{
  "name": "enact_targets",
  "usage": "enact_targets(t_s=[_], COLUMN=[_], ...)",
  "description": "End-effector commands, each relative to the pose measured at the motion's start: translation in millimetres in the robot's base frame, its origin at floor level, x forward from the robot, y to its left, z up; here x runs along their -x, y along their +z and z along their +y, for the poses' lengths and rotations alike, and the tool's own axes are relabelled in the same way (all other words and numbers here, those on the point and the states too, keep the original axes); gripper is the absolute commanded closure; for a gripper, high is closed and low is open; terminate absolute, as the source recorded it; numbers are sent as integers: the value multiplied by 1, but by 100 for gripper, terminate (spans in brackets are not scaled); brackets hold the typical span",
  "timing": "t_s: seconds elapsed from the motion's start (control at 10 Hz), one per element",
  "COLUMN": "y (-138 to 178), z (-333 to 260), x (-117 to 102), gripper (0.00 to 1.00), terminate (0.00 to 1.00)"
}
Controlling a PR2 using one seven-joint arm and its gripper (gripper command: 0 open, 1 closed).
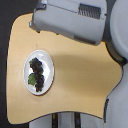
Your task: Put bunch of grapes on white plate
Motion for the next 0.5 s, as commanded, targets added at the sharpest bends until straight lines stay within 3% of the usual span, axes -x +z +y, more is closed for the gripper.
enact_targets(t_s=[0.0,0.4], y=[8,17], z=[-106,-179], x=[9,29], gripper=[0,0], terminate=[0,0])
